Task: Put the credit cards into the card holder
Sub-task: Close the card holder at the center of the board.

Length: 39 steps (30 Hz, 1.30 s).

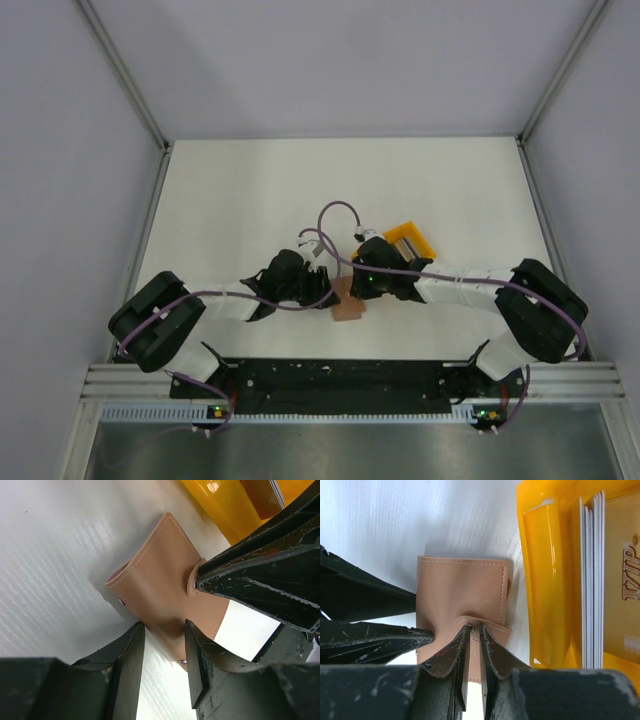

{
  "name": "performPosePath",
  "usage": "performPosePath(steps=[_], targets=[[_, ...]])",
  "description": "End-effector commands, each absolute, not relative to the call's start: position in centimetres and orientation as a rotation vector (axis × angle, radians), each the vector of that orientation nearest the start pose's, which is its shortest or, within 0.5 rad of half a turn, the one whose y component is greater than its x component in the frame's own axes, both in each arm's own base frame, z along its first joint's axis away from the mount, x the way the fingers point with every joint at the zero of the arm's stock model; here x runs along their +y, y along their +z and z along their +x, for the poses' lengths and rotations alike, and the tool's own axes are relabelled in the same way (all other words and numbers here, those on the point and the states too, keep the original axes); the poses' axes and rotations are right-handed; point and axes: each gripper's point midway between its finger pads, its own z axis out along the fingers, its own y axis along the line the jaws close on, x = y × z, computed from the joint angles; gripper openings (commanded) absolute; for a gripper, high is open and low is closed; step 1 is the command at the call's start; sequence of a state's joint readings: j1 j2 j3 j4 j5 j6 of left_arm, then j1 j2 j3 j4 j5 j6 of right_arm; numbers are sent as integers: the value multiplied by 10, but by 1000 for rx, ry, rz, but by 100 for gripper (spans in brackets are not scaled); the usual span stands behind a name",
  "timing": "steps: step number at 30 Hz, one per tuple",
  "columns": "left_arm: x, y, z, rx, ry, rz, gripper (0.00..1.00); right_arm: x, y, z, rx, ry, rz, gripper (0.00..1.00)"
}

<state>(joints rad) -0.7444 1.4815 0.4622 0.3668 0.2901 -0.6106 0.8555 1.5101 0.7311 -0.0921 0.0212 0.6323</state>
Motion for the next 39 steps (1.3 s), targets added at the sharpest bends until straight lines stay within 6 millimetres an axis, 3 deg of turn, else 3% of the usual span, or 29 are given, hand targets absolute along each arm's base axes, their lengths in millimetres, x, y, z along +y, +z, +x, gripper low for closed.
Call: performPosePath(steps=[1,19,27,33,39], targets=[[-281,15,193,2445,-976,368,42,278,24,224,2558,512,-282,12],[-281,14,194,2446,-972,366,41,262,-5,215,2658,282,-374,11],[-280,14,193,2446,-970,365,41,251,-19,213,2692,199,-339,11],[-280,14,193,2446,-968,369,41,249,-24,210,2734,236,-335,0],[-280,15,193,2444,-972,368,41,245,-28,210,2755,242,-353,0]])
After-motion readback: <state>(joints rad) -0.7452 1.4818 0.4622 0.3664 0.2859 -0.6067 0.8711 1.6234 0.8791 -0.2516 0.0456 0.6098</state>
